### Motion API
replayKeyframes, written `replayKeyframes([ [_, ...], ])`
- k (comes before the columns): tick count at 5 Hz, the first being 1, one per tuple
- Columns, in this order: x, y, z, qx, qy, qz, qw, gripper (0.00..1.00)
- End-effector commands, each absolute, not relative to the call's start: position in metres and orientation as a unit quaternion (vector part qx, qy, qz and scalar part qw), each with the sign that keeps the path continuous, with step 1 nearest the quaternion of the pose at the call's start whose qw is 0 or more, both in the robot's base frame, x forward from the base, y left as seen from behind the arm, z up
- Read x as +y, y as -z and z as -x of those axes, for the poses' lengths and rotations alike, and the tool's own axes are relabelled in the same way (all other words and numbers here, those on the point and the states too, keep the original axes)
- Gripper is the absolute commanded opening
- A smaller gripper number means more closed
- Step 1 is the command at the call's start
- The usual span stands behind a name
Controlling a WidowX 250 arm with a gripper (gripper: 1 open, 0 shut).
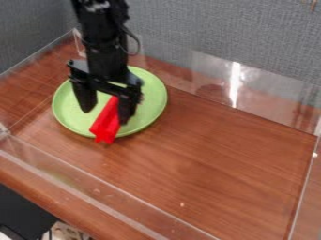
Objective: Put the red object on the right side
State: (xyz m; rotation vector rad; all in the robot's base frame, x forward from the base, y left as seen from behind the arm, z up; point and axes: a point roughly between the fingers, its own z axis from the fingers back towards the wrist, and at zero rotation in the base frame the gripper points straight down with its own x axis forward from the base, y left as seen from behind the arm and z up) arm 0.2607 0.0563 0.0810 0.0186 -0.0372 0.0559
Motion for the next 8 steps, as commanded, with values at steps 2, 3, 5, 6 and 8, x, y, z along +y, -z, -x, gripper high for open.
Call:
replayKeyframes([
  [2,0.060,-0.085,-0.272,-0.039,-0.045,-0.022,0.998,0.00],
  [3,0.052,-0.099,-0.280,-0.057,-0.030,-0.017,0.998,0.00],
  [5,-0.033,-0.115,-0.282,-0.082,0.079,0.016,0.993,0.00],
  [6,-0.075,-0.100,-0.271,-0.067,0.116,0.024,0.991,0.00],
  [8,0.007,-0.120,-0.264,-0.072,-0.072,0.002,0.995,0.00],
])
